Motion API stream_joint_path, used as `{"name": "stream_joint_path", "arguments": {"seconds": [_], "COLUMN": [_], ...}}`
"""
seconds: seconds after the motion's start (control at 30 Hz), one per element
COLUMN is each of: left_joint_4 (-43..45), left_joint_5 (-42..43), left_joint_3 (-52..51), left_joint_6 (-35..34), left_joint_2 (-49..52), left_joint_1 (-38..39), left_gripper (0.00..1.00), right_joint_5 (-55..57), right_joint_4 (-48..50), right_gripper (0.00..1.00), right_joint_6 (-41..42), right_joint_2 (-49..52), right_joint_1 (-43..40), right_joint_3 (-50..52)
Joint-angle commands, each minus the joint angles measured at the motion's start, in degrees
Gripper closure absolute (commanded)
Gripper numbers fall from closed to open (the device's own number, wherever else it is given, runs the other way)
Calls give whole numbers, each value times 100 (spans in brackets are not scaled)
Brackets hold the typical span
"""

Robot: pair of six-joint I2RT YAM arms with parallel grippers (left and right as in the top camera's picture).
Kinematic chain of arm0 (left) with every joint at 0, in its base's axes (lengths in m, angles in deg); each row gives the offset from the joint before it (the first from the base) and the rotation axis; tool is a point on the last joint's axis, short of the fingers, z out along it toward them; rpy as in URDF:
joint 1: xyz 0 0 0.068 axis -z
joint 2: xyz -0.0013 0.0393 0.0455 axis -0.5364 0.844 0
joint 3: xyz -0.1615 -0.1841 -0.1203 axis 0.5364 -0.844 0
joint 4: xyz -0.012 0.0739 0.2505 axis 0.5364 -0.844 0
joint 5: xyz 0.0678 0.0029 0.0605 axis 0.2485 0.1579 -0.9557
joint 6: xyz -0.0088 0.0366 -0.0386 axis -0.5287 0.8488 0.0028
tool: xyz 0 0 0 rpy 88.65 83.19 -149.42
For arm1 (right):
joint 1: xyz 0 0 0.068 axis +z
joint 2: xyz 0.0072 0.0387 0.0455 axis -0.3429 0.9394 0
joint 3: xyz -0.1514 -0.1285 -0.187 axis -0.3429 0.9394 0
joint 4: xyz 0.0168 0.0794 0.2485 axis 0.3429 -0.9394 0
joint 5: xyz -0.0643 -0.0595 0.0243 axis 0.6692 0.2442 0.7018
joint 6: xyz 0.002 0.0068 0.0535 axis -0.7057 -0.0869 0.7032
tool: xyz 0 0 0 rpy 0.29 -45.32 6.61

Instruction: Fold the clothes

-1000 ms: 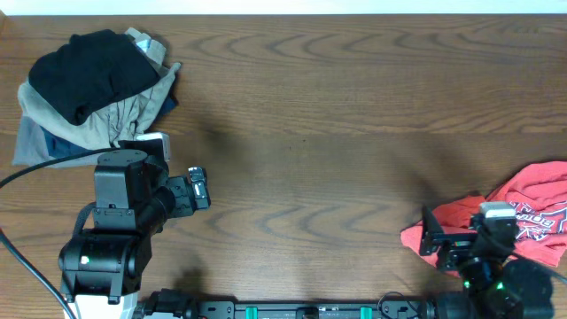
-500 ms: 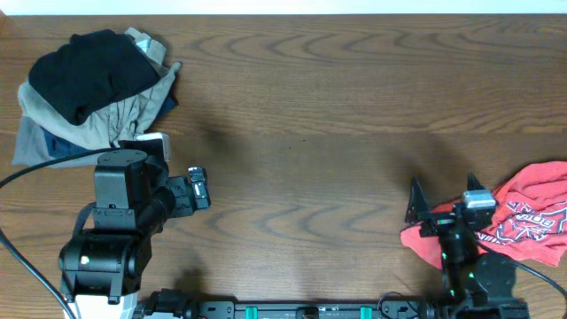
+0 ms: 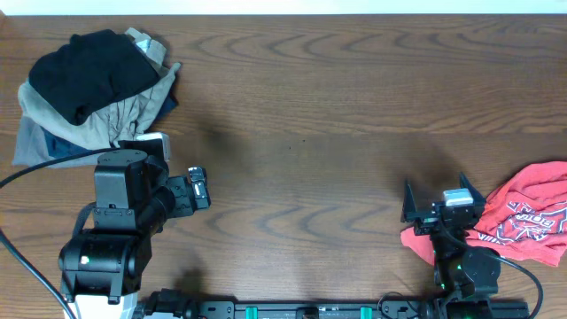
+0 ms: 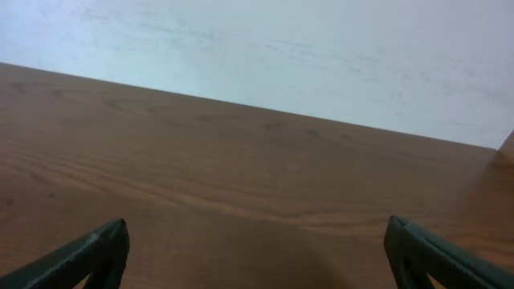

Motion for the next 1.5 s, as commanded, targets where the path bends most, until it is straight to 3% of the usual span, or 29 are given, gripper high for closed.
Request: {"name": "stream_joint_path", "arguments": {"seconds": [0.0,0.2,0.43,1.47], "left_joint_4": [-4,-4,-4,-2], "left_joint_5": [-26,-26,-26,-26], "left_joint_3": [-20,-20,-20,-20], "left_joint_6": [-26,-26,-26,-26], "left_joint_2": [2,2,2,-2], "left_joint_1": [-28,-28,-28,-28], "left_gripper": [2,2,2,2], "right_joint_5": [101,166,273,251], "right_joint_4": [-9,-2,4,4], "right_gripper": [1,1,1,1], "right_joint_6": [-35,-7,566,544], "right_joint_2": [-39,-39,-39,-39], "right_joint_1": [57,-48,-278,-278], "right_joint_3": [26,26,26,26]}}
